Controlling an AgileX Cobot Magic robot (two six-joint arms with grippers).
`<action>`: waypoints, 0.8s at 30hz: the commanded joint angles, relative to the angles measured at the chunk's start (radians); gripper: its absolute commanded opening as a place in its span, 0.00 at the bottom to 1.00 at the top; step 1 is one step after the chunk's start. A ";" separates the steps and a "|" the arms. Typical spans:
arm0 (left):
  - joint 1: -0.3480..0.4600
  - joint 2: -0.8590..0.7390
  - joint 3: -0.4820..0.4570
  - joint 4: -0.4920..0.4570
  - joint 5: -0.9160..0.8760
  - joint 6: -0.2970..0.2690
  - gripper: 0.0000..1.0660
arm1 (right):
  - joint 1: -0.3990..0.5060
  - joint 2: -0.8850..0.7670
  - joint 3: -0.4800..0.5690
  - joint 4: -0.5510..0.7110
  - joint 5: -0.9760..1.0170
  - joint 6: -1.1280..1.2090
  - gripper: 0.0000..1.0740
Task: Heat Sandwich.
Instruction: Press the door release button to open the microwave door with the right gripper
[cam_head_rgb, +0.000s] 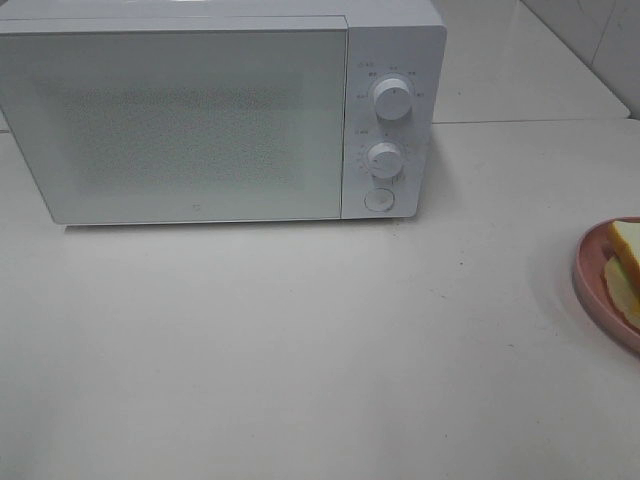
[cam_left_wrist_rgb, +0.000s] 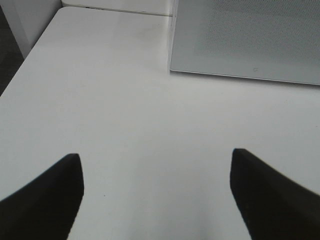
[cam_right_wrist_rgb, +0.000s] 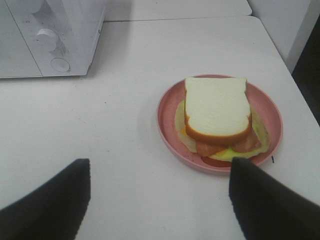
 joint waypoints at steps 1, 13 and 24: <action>-0.004 -0.012 0.004 -0.008 -0.014 -0.001 0.72 | 0.003 -0.023 0.003 -0.004 -0.009 -0.011 0.70; -0.004 -0.012 0.004 -0.008 -0.014 -0.001 0.72 | 0.003 -0.023 0.003 -0.004 -0.009 -0.013 0.70; -0.004 -0.012 0.004 -0.008 -0.014 -0.001 0.72 | 0.003 -0.023 0.003 -0.001 -0.009 -0.015 0.70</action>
